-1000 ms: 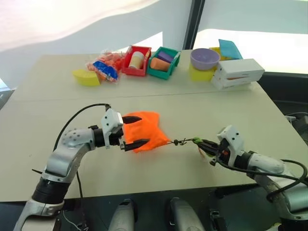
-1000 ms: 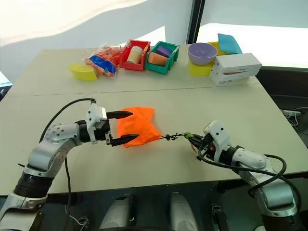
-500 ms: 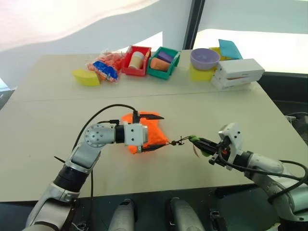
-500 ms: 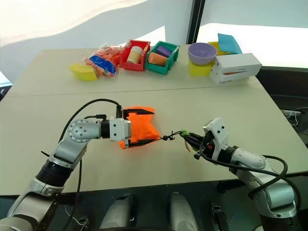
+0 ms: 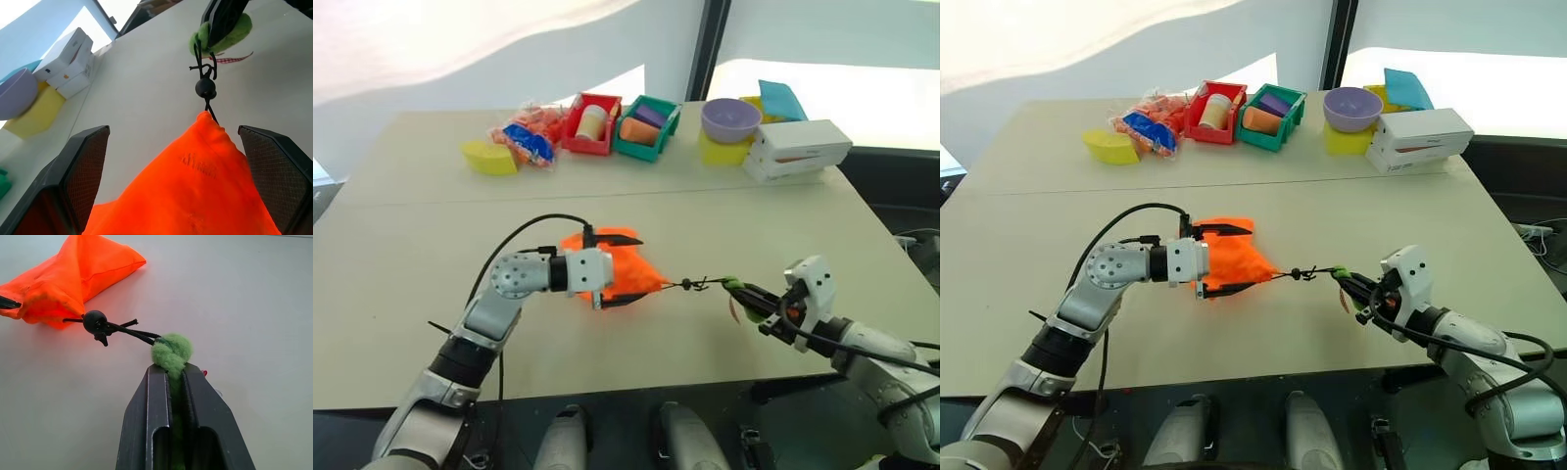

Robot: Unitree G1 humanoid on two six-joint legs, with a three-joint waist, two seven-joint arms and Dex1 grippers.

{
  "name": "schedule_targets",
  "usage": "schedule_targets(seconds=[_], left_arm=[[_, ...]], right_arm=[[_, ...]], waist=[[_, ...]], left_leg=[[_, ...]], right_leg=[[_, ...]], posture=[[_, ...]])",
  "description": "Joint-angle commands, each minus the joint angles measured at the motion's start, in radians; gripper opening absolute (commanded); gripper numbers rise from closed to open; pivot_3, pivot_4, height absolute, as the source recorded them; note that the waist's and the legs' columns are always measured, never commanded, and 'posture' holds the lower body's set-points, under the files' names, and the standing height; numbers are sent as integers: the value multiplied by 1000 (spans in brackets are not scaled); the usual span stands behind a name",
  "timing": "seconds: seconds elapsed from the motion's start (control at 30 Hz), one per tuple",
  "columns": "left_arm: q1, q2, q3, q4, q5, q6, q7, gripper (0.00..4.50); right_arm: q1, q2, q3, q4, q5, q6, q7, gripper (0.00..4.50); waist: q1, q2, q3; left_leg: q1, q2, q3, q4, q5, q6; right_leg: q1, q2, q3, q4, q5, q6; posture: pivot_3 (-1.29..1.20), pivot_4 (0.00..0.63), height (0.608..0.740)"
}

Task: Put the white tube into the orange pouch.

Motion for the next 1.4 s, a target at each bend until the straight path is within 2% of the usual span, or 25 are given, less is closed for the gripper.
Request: schedule_targets(seconds=[0.03, 0.23, 0.5, 0.7, 0.83, 0.97, 1.13, 1.4], left_arm=[[-27, -10, 23, -16, -22, 8, 12, 4500], [-34, -16, 31, -9, -28, 18, 11, 4500], [-35, -26, 56, -40, -117, 134, -14, 4500], [-80, -8, 72, -73, -313, 412, -130, 4500], [-152, -1, 63, -1, -335, 463, -211, 4500], [-192, -3, 58, 53, -313, 435, -255, 4500], [-165, 2, 64, 25, -291, 391, -260, 4500], [10, 15, 85, -145, -236, 319, -148, 4500]], right_arm=[[-5, -8, -16, -28, 19, -27, 14, 15], [-18, -12, -13, -72, 50, -53, 51, 15], [-36, -80, 57, -105, -42, -136, 89, 15], [-52, -154, 122, -142, -103, -199, 150, 15], [-72, -190, 160, -131, -150, -238, 175, 15], [-117, -178, 162, -132, -129, -227, 167, 15], [-170, -121, 155, -155, -29, -154, 124, 15], [-236, -20, 174, -134, 71, -75, 49, 15]], waist=[[0, 0, 0], [-1, 0, 0], [-1, 0, 0], [-1, 0, 0], [0, 0, 0], [-5, 0, 0], [-2, 0, 0], [-1, 0, 0]], left_leg=[[0, 0, 0, 0, 0, 0], [0, 0, 0, 0, 0, 0], [0, 0, 0, 0, 0, 0], [0, 0, 0, 0, 0, 0], [0, 0, 0, 1, 0, 0], [0, 0, 0, 1, 0, 0], [0, 0, -1, 0, 0, 1], [0, 0, -1, 0, 0, 1]], right_leg=[[0, 0, 0, 0, 0, 0], [0, 0, 0, 0, 0, 0], [0, 0, 0, 0, 0, 0], [0, 0, 0, 0, 0, 0], [0, 0, 0, 0, 0, 0], [0, 0, 0, 0, 0, 0], [0, 1, 0, 0, 0, 0], [0, 0, 0, 1, 0, 0]], posture=[[0, 150, 740], [0, 150, 740], [0, 150, 740], [0, 150, 740], [0, 150, 740], [0, 150, 740], [0, 150, 740], [0, 150, 740]])
